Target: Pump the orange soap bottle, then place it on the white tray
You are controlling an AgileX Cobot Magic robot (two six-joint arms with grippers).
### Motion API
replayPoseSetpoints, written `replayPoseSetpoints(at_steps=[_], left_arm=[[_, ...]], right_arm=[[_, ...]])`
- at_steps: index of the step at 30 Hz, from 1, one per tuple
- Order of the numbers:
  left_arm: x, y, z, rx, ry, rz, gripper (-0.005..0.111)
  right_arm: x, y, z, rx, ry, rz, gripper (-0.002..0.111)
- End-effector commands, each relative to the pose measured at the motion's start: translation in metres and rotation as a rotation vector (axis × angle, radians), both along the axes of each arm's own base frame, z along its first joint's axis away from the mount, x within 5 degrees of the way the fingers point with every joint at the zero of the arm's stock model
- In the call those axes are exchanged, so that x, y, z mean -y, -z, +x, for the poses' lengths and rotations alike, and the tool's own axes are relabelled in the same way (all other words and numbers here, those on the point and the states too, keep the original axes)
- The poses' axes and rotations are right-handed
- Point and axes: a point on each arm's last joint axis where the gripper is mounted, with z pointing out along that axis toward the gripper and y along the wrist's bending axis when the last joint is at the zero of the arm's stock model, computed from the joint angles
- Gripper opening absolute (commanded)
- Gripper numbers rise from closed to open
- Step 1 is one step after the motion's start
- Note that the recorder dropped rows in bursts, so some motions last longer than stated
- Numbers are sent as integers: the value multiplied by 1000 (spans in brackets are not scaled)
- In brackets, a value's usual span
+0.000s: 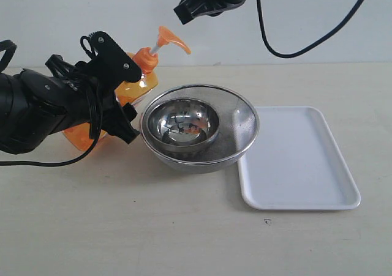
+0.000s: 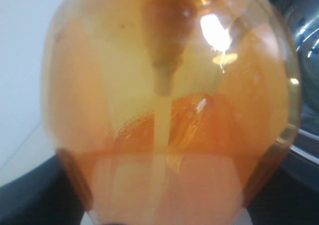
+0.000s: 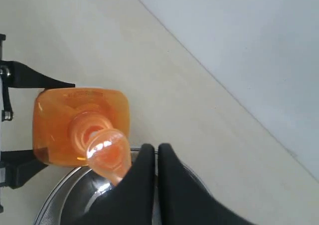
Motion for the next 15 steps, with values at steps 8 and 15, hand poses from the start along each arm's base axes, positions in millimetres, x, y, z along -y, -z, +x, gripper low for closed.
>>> replayPoseSetpoints(at_steps=[8, 15], left_arm=[[5, -1, -2, -18, 11, -38, 5], [5, -1, -2, -18, 11, -38, 5]], right_arm=[[-1, -6, -4, -19, -1, 37, 0], [-10, 8, -2, -78, -24, 36, 0]])
